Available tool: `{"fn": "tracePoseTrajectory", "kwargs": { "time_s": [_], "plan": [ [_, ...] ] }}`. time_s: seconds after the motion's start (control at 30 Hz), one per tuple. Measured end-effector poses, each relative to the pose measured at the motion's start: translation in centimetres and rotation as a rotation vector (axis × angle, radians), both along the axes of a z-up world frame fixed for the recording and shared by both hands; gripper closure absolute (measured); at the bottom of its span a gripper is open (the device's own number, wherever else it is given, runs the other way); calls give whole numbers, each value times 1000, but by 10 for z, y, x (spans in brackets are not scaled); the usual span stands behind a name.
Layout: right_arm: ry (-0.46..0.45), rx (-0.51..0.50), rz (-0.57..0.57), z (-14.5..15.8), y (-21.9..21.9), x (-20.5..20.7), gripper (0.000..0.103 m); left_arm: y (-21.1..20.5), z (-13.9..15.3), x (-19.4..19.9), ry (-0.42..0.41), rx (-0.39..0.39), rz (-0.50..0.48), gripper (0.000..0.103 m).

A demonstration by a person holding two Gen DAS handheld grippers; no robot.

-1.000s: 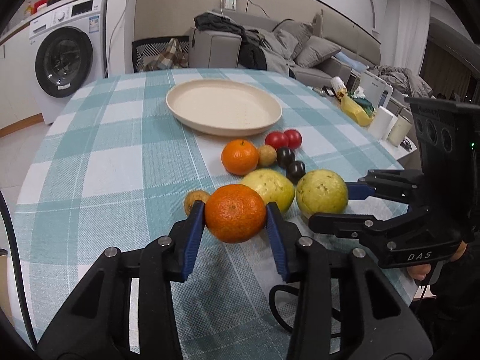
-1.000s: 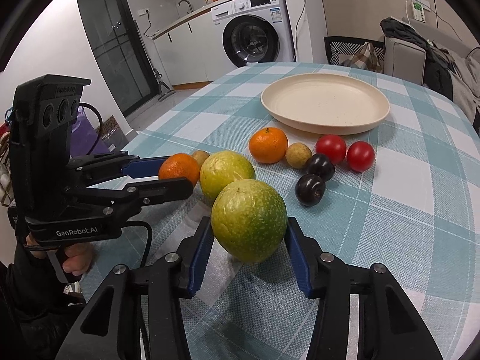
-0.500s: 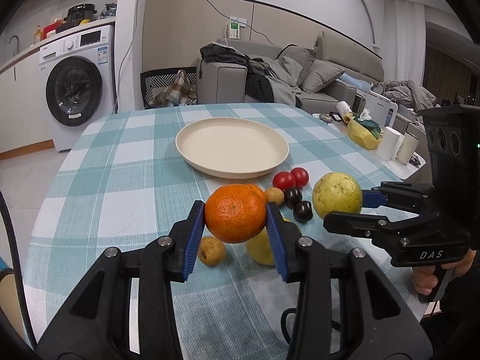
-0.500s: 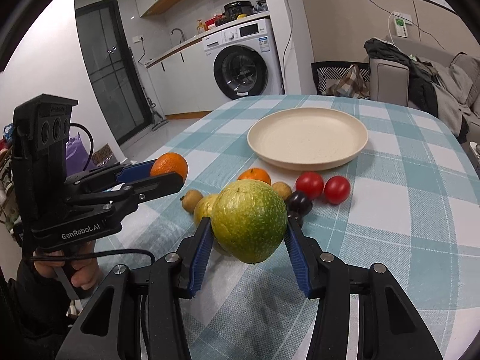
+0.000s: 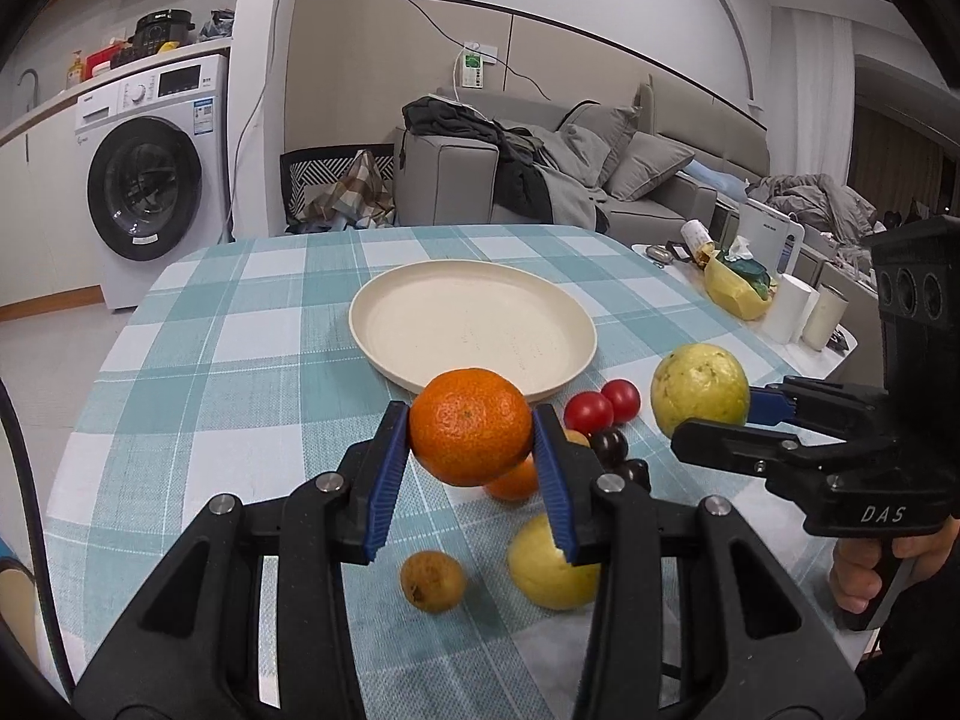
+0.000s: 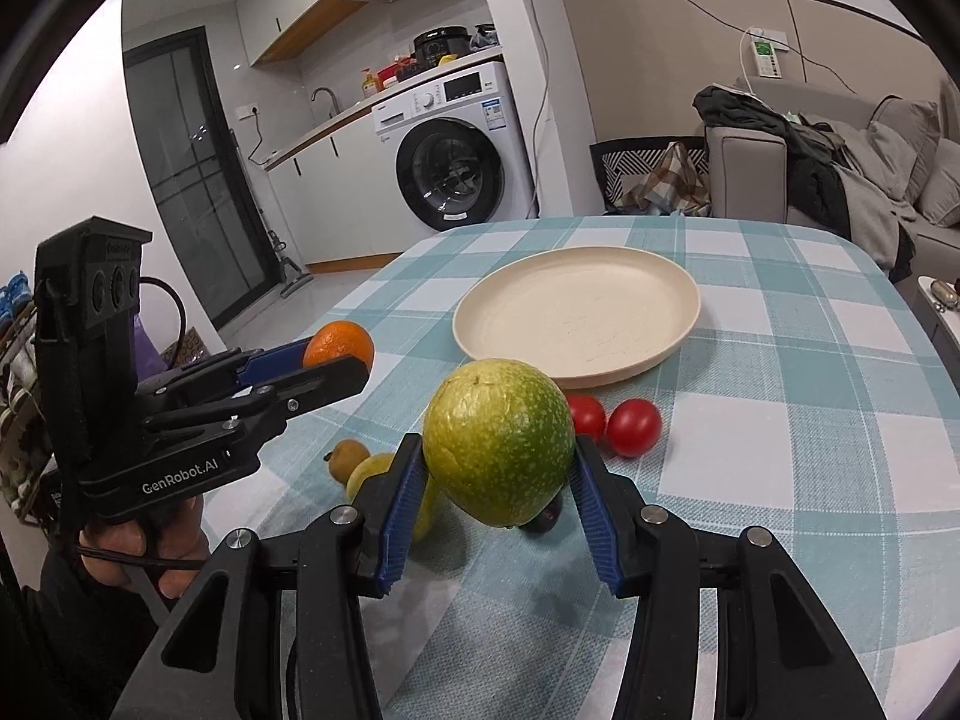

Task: Organize fruits
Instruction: 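Lift and carry the mandarin with the left tool while the right tool carries the green citrus to the plate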

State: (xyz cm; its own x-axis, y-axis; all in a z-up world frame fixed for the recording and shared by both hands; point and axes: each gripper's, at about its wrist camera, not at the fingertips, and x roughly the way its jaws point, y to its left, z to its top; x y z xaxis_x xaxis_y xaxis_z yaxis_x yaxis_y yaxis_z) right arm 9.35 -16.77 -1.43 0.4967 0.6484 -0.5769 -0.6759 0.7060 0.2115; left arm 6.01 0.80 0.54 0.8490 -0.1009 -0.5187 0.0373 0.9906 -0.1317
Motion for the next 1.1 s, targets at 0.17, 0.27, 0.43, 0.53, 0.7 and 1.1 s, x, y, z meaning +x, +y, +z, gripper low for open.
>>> {"fn": "tracePoseTrajectory", "kwargs": {
  "time_s": [0.17, 0.27, 0.43, 0.53, 0.7, 1.1],
  "plan": [
    [-6, 14, -34, 3, 0, 11, 54, 3, -1, 18, -6, -10, 5, 65],
    [-4, 27, -54, 4, 0, 17, 54, 6, -2, 29, -7, -29, 11, 65],
    [8, 26, -79, 1, 1, 29, 53, 8, -5, 44, -3, -26, 15, 65],
    [24, 40, -91, 0, -1, 34, 53, 8, -8, 53, 8, -30, 14, 65],
    [42, 47, -106, -1, -4, 44, 53, 8, -11, 65, 19, -30, 6, 65],
    [70, 60, -111, 2, 7, 69, 53, 8, -14, 90, 37, -25, 6, 65]
  ]
}}
